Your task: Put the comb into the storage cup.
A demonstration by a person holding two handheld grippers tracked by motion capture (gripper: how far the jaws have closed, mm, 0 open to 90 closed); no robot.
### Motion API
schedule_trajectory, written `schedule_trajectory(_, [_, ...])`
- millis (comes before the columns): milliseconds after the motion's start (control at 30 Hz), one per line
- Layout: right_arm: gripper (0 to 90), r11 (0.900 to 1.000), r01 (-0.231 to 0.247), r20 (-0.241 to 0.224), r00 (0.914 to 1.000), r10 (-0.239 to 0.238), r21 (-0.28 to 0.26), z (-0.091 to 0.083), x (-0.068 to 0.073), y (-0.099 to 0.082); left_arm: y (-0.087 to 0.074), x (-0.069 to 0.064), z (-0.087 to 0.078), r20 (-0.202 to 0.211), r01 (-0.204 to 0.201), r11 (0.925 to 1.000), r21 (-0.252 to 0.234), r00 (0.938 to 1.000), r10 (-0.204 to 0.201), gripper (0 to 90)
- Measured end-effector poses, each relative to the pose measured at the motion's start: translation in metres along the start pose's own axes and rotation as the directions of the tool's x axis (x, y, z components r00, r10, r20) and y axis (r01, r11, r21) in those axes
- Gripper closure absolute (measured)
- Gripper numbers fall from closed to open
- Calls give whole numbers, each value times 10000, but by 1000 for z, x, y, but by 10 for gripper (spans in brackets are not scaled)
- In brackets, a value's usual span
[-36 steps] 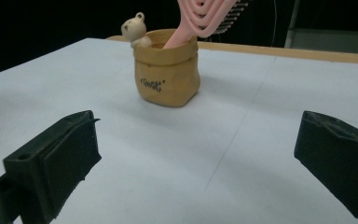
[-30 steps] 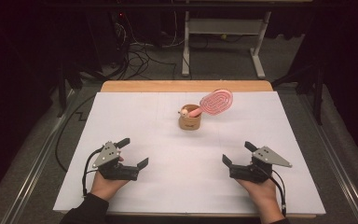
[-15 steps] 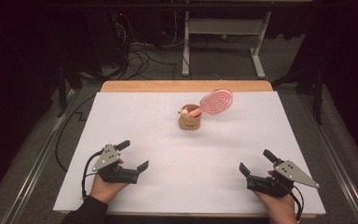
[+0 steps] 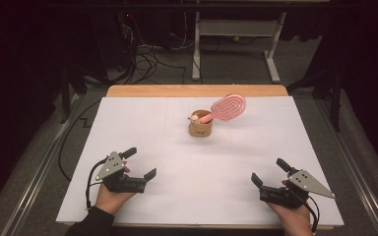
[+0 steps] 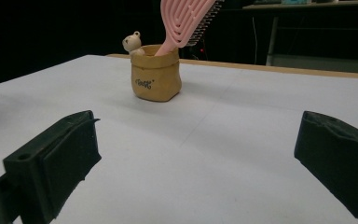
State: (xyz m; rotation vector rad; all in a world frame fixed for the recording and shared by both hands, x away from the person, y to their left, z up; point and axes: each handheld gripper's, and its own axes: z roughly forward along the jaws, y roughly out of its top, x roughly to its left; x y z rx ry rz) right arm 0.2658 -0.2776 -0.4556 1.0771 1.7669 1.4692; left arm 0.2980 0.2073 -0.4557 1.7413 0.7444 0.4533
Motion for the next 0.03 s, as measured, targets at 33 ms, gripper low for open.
schedule_trajectory(33, [4, 10000, -11, 7, 10000, 11, 7, 0, 0, 0, 0, 0, 0, -8, 8, 10000, -11, 10000, -8, 0])
